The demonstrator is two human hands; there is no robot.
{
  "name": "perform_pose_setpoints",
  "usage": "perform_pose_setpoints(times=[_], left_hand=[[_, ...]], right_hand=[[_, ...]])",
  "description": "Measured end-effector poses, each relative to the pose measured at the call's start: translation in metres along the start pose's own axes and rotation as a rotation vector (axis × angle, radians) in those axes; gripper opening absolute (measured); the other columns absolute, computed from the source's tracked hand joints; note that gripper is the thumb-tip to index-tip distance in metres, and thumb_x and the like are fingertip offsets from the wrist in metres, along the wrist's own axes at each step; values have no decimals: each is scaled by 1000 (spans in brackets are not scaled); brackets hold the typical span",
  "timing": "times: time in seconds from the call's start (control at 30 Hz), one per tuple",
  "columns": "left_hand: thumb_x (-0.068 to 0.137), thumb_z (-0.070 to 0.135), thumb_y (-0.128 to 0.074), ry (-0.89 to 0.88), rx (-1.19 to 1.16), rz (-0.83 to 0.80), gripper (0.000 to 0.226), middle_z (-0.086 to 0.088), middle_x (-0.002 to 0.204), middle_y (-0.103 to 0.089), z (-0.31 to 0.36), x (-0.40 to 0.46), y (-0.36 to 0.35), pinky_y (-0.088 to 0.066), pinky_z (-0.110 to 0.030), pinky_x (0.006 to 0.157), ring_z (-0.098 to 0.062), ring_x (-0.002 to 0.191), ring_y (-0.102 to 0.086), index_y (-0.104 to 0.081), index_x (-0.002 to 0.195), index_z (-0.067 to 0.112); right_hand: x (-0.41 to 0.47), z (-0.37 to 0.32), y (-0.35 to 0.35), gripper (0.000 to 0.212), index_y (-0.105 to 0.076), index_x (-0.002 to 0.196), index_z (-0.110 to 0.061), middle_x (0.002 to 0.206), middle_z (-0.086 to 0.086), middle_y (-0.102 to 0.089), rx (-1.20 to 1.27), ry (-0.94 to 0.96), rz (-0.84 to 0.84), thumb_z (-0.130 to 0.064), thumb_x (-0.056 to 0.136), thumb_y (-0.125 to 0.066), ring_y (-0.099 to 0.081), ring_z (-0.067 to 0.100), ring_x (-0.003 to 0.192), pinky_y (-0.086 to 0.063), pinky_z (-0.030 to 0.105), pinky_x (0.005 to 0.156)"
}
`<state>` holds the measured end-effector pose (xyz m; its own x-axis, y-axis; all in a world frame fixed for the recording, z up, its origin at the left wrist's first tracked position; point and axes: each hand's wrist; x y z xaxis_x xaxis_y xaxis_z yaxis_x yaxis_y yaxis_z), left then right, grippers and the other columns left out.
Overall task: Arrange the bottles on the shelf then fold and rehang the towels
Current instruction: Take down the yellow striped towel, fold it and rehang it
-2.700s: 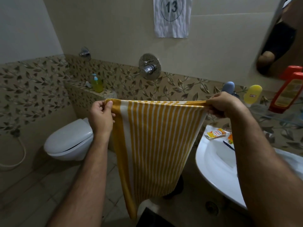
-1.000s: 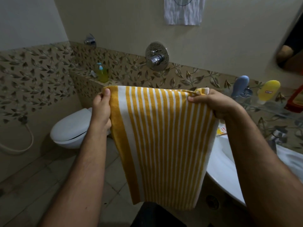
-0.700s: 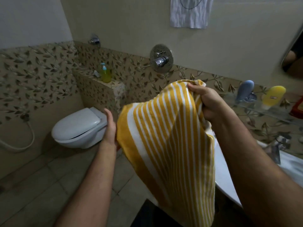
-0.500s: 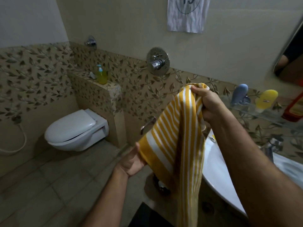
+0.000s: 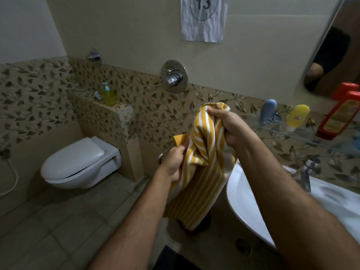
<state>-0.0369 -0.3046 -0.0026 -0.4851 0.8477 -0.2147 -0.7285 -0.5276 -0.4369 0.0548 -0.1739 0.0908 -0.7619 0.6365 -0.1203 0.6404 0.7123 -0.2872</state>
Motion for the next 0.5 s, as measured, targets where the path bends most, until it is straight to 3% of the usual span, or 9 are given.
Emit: perform_pose_setpoints(times=[0.1, 0.2, 0.3, 0.37, 0.43, 0.5], left_hand=[[99, 38, -45, 45, -37, -42, 42, -18, 104, -72, 5, -1, -13, -55, -43, 89, -29, 98, -69, -70, 105, 4], [100, 38, -45, -21, -19, 74, 45, -17, 87, -73, 12, 0, -20, -58, -37, 76, -27, 86, -71, -73, 91, 4], [100, 41, -46, -33, -62, 217, 53, -13, 56, -64, 19, 3, -25, -57, -32, 65, -24, 61, -66, -66, 73, 0], [100, 44, -44, -30, -130, 271, 54, -14, 59, -64, 23, 7, -30, -58, -36, 67, -27, 66, -65, -64, 77, 1], [100, 47, -41, -19, -200, 288, 55, -18, 73, -62, 29, 7, -35, -59, -43, 78, -28, 74, -64, -64, 79, 2], [99, 48, -42, -31, -218, 335, 51, -19, 84, -64, 32, 10, -41, -56, -47, 85, -28, 81, -65, -65, 86, 4]], right_hand=[[5, 3, 3, 15, -68, 98, -6, 92, 12, -72, -86, 36, 29, -19, 91, -66, -71, 27, 88, -57, 40, 86], [9, 7, 16, 29, -71, 99, -9, 99, 13, -75, -262, 121, 173, -33, 82, -74, -72, 29, 97, -56, 47, 92], [2, 12, 35, 51, -71, 109, -12, 104, 12, -75, -254, 154, 174, -55, 82, -69, -72, 26, 99, -53, 49, 96], [-7, 27, 49, 71, -66, 121, -14, 115, 11, -73, -95, -27, 65, -71, 81, -56, -70, 26, 107, -52, 47, 99], [-21, 53, 60, 75, -63, 125, -17, 119, 10, -71, 54, -162, -86, -74, 81, -43, -68, 25, 109, -56, 42, 92], [-36, 81, 68, 85, -64, 127, -17, 122, 11, -70, 136, -227, -174, -78, 68, -57, -68, 26, 109, -59, 39, 85]])
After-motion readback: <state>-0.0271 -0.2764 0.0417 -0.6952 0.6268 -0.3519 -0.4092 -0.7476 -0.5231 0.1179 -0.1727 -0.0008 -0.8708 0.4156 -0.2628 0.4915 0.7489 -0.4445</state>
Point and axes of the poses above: each hand's wrist, its own x-axis towards the middle knuckle, its own y-axis out of the back of the hand, z = x × y
